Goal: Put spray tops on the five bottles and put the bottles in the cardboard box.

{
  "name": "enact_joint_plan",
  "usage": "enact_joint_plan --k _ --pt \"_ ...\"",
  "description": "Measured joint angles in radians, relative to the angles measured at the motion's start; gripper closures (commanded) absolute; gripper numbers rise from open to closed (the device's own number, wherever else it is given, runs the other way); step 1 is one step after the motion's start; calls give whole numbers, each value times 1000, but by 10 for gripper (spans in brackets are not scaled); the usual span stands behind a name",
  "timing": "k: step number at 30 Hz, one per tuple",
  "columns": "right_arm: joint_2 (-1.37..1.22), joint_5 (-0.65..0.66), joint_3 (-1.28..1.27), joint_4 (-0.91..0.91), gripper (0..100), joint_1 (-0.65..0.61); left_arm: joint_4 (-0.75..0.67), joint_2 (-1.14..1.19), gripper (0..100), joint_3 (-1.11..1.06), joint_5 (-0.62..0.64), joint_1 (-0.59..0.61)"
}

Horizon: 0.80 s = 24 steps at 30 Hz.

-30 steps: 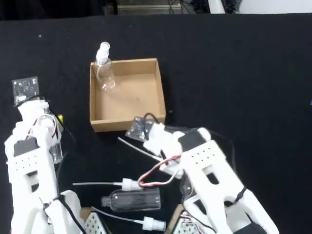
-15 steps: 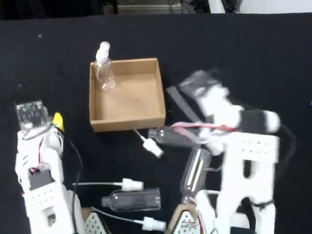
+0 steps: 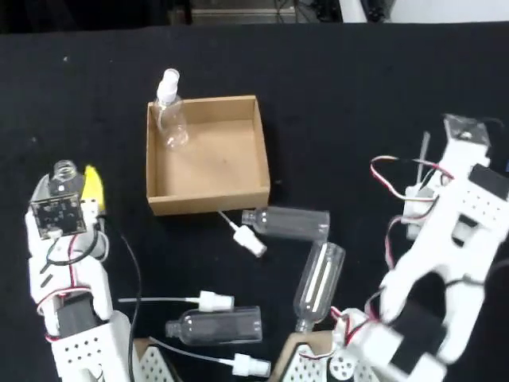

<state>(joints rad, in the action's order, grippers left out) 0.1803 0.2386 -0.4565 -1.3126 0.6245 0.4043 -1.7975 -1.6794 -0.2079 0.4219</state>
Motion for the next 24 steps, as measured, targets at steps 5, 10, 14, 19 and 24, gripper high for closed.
enact_joint_plan --k 5,10,14,19,24 --pt "-98 -166 0 54 988 2 9 0 970 0 -2 -133" --pt "-84 -215 -55 135 988 2 -95 0 970 0 2 -68" --pt "-15 -221 -170 222 987 -2 -141 0 970 0 75 -43" --pt "14 -221 -221 262 987 -46 -147 0 970 0 405 34" --pt "17 -308 -221 264 986 -48 -147 0 970 0 661 121"
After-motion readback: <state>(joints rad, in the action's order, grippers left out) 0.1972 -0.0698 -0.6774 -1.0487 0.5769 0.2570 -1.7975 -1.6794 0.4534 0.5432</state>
